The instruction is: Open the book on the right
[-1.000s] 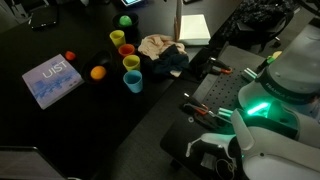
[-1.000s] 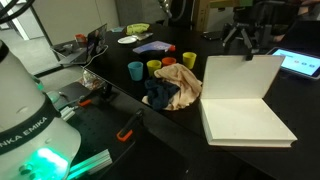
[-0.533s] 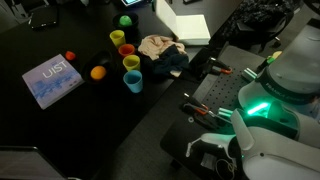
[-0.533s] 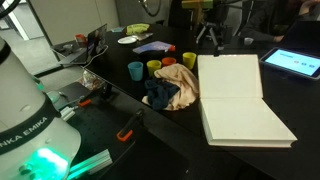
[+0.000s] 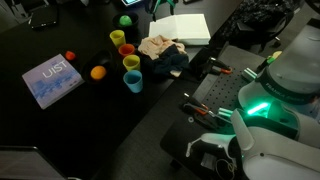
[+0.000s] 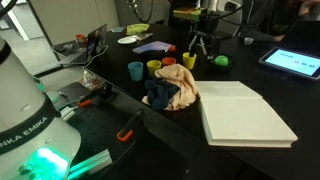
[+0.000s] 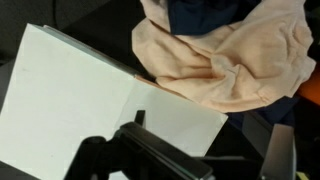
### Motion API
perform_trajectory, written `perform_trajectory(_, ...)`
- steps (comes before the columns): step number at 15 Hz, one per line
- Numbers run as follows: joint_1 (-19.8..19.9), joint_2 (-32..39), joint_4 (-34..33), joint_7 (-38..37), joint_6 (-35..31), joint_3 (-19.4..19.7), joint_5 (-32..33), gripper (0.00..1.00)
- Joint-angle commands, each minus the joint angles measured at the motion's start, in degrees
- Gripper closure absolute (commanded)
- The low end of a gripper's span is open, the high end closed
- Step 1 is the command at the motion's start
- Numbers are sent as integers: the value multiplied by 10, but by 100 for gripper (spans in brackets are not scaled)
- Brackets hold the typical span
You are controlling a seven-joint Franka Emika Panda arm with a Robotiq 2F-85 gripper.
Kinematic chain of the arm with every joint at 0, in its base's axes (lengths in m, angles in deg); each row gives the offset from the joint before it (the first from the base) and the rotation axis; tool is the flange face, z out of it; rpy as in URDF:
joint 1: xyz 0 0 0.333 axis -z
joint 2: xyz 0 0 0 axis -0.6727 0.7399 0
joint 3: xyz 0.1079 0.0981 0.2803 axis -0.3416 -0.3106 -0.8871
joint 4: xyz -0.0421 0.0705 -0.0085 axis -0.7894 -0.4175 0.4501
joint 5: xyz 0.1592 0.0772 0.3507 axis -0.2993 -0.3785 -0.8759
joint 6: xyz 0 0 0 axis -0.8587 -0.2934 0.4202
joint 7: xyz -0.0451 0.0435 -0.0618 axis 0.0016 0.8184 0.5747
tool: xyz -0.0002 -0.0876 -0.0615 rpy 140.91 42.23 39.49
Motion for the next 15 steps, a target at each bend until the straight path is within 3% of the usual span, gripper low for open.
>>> perform_trajectory(1,12,-32,11,-30,2,37,31,0)
perform_trajectory(3,27,-38,6,-33,18,54,26,0)
perform_trajectory(5,50,-55,-3,8,79,47,-20,0)
perform_trajectory(6,41,-26,-3,-11,38,49,6,0)
perform_trajectory(12,45,-23,-3,-7,44,47,4,0)
perform_trajectory(15,47,-16,-25,-33,27,37,-53,0)
